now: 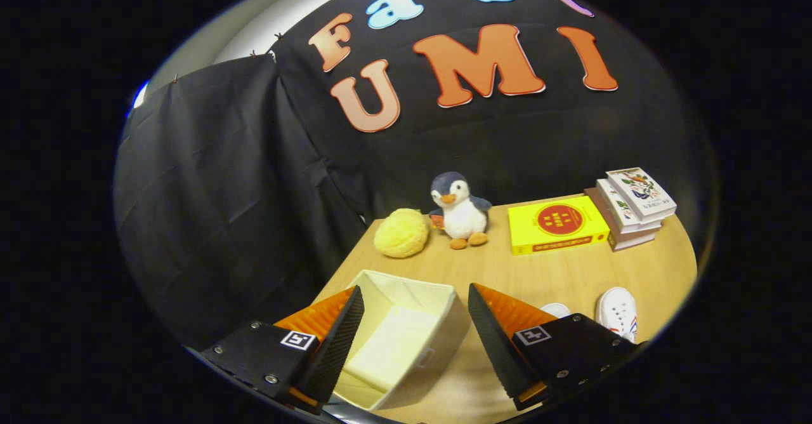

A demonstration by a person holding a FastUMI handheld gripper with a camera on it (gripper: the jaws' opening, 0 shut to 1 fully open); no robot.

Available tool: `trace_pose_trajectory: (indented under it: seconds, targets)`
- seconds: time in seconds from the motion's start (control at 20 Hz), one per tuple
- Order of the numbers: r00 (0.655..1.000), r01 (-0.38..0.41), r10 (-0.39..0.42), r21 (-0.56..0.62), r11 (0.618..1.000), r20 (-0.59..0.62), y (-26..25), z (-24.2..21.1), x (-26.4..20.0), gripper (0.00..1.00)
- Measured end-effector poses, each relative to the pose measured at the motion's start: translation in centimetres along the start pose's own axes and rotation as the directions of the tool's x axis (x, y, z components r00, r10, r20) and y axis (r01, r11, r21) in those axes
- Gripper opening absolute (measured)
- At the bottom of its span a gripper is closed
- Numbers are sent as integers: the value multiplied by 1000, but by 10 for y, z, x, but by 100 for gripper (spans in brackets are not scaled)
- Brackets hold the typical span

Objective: Open the storage box then place both shoes into the box .Put the left shoe in first, then the right shoe, with the right side of both shoes facing outward in a uniform manner.

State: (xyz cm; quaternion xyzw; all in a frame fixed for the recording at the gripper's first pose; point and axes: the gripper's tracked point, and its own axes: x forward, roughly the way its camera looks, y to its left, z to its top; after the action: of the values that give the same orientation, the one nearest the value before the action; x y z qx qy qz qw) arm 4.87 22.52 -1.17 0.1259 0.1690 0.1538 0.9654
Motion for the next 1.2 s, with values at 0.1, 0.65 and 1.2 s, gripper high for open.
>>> trace_pose_trajectory:
  seconds: [0.1,0.65,1.2]
  targets:
    - [998,63,-63,10,998,-4,-36,-7,-11,98]
    - [945,294,-282,50,955,-165,-178,-93,-26,84]
    - [908,284,-258,34,958,-332,-212,-169,5,52]
